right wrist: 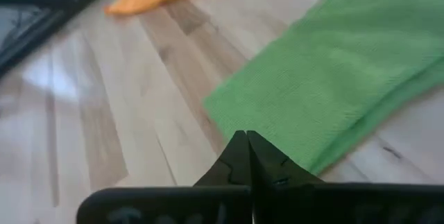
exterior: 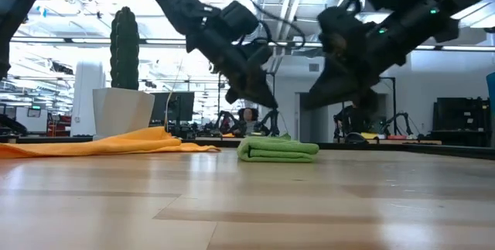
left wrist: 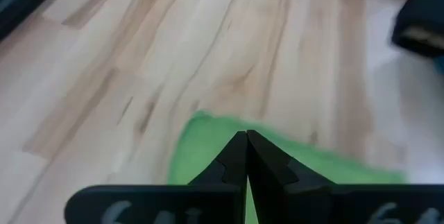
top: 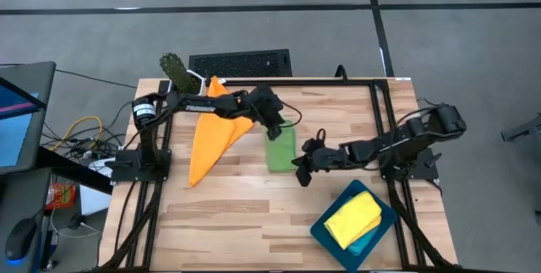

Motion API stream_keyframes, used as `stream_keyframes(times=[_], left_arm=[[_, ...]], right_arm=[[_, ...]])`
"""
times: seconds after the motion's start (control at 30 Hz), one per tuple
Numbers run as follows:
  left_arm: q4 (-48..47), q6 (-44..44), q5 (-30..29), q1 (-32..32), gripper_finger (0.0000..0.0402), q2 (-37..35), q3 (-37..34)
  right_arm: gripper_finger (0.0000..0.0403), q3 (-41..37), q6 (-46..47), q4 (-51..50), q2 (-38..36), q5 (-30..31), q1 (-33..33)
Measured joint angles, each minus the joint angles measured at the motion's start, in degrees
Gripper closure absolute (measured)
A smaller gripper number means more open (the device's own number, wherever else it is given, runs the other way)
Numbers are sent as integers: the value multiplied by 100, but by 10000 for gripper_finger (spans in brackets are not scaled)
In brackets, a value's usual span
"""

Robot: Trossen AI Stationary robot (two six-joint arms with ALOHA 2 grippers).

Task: Fold microfiber towels
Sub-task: Fold the green microfiber towel, then put the folded green microfiber towel into the blue bin

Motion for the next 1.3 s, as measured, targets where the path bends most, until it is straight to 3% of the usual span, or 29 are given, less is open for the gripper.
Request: stream_keyframes(times=[0.3, 0.43, 0.57, 0.77, 1.0, 1.13, 1.3], left_arm=[[8, 437, 694, 281, 402, 373, -197], [-303, 377, 706, 252, 401, 704, -225], [-398, 268, 725, 308, 401, 673, -214], [-696, -188, 302, 547, 402, 462, -212], [-845, -1199, 912, 506, 401, 435, -216], [-894, -1186, 947, 515, 402, 66, -107], [-813, -1199, 833, 617, 401, -556, -37]], right_arm=[[396, 524, -7, -323, 1217, -569, -196], [396, 563, 244, -633, 1361, -666, -231], [396, 559, 100, -1357, 1110, -690, -380], [396, 524, -686, -2626, 524, -376, -1048], [390, 514, -1167, -3171, -109, -340, -2138], [377, 721, -703, -3531, -702, -357, -2392], [381, 1205, 1333, -5123, -1277, -451, -2562]])
